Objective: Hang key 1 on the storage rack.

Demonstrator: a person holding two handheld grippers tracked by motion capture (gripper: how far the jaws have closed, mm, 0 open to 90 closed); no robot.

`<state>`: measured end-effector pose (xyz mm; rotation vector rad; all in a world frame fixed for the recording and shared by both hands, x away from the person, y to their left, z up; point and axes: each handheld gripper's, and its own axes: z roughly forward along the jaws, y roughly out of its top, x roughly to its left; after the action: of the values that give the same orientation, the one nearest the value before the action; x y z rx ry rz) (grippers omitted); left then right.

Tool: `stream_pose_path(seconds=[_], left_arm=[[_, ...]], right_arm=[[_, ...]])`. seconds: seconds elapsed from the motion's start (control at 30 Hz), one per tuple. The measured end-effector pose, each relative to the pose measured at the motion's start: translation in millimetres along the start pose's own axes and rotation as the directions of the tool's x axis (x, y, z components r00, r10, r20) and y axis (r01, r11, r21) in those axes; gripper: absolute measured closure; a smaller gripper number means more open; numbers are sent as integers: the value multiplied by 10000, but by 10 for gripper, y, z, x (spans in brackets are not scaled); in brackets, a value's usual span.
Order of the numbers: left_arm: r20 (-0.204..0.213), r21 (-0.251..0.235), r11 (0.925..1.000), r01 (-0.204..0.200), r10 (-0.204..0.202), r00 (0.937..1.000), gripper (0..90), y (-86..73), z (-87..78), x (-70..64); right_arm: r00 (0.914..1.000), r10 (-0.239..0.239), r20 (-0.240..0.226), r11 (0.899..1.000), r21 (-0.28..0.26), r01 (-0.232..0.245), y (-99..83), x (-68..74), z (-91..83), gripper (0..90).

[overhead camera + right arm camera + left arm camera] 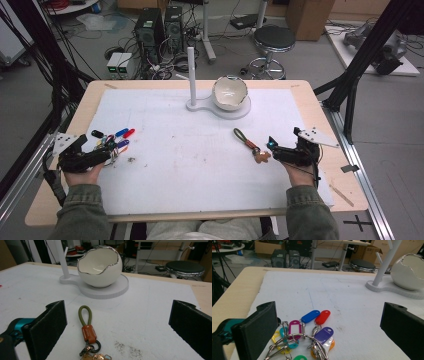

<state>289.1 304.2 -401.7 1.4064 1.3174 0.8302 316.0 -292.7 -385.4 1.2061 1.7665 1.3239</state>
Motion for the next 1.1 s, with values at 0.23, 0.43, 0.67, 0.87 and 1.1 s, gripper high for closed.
stream_pose_path(seconds=[0.23,0.43,0.67,0.87,1.1], left_arm=[[28,6,10000,36,-36,10000,17,-1,0,11],[333,-353,9993,106,-94,9994,17,3,-20,3],[217,-224,9997,114,-109,9997,17,-1,-13,11],[130,-97,10000,8,-6,9999,17,-11,-5,4],[124,29,10000,-2,2,9999,17,-18,7,6]], right_arm=[[9999,94,33,10000,7,-95,2,-21,-21,6],[9999,107,-32,9999,88,-107,5,-14,-11,6],[9997,154,-172,9996,257,-150,23,-11,-1,6],[9998,77,-165,9990,434,-70,50,-16,2,6],[9996,-16,-285,9967,814,39,87,5,69,6]])
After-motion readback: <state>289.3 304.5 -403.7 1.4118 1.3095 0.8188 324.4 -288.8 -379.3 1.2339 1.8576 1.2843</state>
